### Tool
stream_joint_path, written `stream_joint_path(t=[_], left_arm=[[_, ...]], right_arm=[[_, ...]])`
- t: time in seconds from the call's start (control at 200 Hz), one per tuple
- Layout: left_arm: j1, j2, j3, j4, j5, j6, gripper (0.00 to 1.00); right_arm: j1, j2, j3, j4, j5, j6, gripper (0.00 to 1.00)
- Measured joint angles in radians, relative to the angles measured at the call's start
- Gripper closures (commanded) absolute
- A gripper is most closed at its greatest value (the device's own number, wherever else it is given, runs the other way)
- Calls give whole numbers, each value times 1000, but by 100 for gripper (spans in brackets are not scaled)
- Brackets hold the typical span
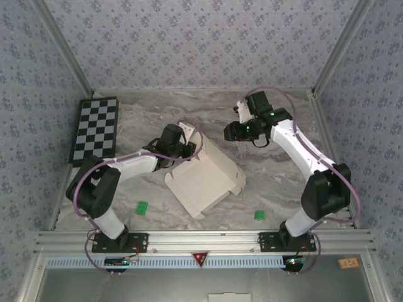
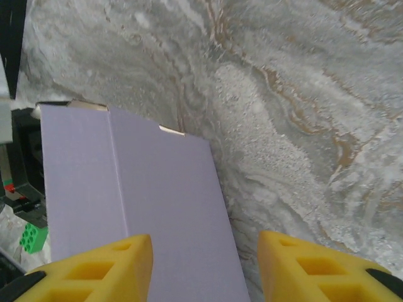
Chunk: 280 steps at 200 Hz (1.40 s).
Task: Fold the paper box
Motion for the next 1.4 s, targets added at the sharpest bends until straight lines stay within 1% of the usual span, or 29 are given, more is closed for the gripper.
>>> stream_joint_path(t=[0.28, 0.52, 0.775, 0.9, 1.014, 1.139, 1.399], left_arm=[[0, -11, -26, 32, 1, 0, 90], [0, -15, -32, 34, 1, 0, 90], [0, -16, -31, 34, 1, 0, 90], [0, -16, -31, 33, 2, 0, 90], [0, -21, -31, 26, 7, 1, 87], [-4, -21, -34, 6, 14, 2, 83], [-6, -22, -44, -15, 24, 4, 69]], right_arm=[[75, 30, 32, -61, -18, -34, 48], [85, 30, 56, -79, -7, -37, 46], [94, 30, 60, -79, -6, -32, 53], [112, 30, 60, -79, -3, -33, 54], [131, 34, 60, -83, 13, -33, 53], [148, 51, 60, -85, 35, -33, 53], [169, 74, 59, -85, 73, -34, 54]])
